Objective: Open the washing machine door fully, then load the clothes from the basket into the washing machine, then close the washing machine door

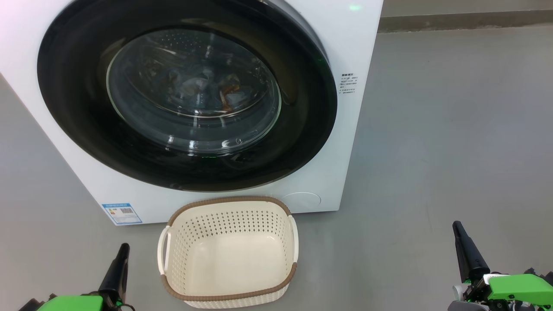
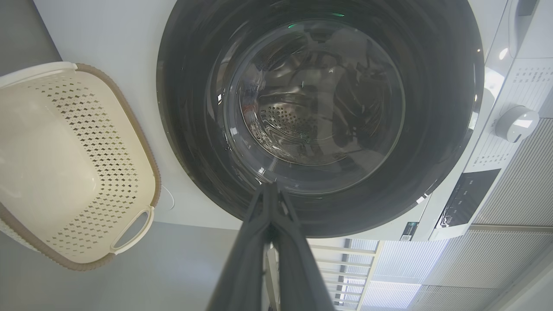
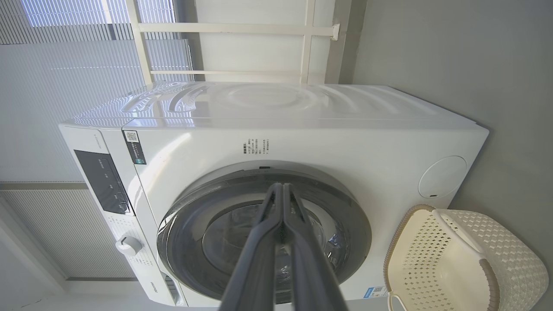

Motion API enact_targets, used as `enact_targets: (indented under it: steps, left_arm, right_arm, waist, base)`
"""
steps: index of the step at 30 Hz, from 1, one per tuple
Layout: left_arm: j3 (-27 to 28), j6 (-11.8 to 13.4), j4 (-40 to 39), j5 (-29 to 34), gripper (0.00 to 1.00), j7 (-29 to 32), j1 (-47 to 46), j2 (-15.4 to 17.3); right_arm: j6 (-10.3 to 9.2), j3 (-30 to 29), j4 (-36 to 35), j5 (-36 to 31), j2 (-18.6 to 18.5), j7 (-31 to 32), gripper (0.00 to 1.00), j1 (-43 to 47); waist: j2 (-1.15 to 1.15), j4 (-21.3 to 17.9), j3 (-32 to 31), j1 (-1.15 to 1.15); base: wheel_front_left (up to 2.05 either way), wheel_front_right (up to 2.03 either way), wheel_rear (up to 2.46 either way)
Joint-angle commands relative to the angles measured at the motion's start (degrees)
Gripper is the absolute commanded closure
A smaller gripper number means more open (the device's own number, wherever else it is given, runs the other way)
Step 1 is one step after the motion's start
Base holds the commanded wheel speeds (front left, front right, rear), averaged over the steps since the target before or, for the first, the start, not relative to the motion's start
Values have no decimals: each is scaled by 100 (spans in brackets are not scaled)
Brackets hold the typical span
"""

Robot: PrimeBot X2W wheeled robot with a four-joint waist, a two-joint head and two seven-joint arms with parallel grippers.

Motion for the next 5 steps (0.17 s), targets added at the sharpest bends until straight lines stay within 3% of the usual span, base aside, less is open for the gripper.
enact_targets:
  steps: [1,5]
  left_arm:
    - [200,-15,-107,70,100,23,-249,66]
    - [201,-15,-107,71,100,24,-249,65]
  right_arm:
    - [9,140,-142,-38,-11,40,100,-230]
    - [9,139,-141,-39,-11,41,100,-231]
  waist:
    - [0,0,0,0]
    - [0,0,0,0]
  base:
    - [0,0,0]
    - [0,0,0]
